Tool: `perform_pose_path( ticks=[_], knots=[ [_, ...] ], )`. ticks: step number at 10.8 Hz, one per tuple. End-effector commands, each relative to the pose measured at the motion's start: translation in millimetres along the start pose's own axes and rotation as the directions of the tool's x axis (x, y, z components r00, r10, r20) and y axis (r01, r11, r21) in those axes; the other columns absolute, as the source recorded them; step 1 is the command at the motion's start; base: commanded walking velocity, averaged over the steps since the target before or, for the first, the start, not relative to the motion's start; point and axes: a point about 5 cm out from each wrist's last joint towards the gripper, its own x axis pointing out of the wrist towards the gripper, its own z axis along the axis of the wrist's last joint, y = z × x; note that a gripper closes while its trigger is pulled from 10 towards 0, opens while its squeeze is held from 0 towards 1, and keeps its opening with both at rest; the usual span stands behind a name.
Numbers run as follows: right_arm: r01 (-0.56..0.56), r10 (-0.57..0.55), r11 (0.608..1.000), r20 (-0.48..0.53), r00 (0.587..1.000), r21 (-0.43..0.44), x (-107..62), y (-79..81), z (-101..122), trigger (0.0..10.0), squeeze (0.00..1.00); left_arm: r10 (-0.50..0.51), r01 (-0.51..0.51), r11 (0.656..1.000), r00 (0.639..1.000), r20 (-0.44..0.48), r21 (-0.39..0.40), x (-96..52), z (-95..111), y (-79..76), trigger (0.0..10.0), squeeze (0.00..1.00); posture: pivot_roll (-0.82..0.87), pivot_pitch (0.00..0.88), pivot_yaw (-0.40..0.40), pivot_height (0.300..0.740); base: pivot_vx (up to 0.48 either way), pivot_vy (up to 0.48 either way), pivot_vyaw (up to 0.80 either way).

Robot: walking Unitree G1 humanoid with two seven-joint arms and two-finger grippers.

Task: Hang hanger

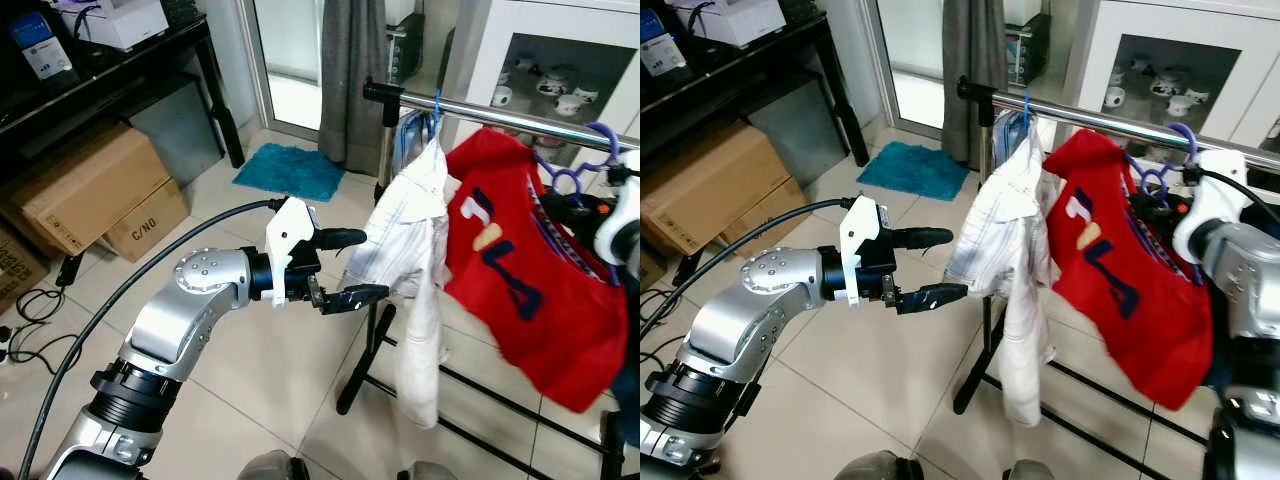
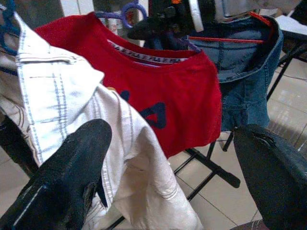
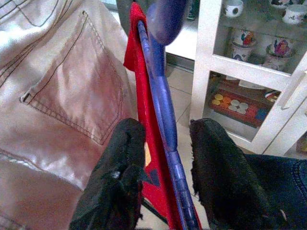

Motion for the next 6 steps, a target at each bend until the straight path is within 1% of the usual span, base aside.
perform_pose_path(
  ticks=[1, 3, 6],
  knots=[
    [-0.004, 0.005, 1.000, 0.041, 0.999, -0.014, 2.3, 3.3, 10.2, 0.0, 0.00, 0.001, 0.000, 1.000, 1.000, -0.016, 0.024, -0.2, 1.9, 2.2, 10.0, 0.96, -0.15, 0.000, 0.084, 0.740, 0.000, 0.000, 0.00],
    [-0.007, 0.008, 1.000, 0.043, 0.999, -0.016, 3.4, 3.5, 10.7, 0.0, 0.00, 0.003, -0.002, 1.000, 1.000, -0.016, 0.024, -0.5, 1.7, 1.8, 10.0, 0.96, -0.15, 0.000, 0.081, 0.740, 0.000, 0.000, 0.00],
    [-0.006, 0.007, 1.000, 0.036, 0.999, -0.024, -0.2, 5.6, 7.8, 0.0, 0.00, 0.005, -0.004, 1.000, 1.000, -0.017, 0.029, -0.5, 1.9, 2.9, 10.0, 0.95, -0.15, 0.000, 0.083, 0.740, 0.000, 0.000, 0.00]
  ],
)
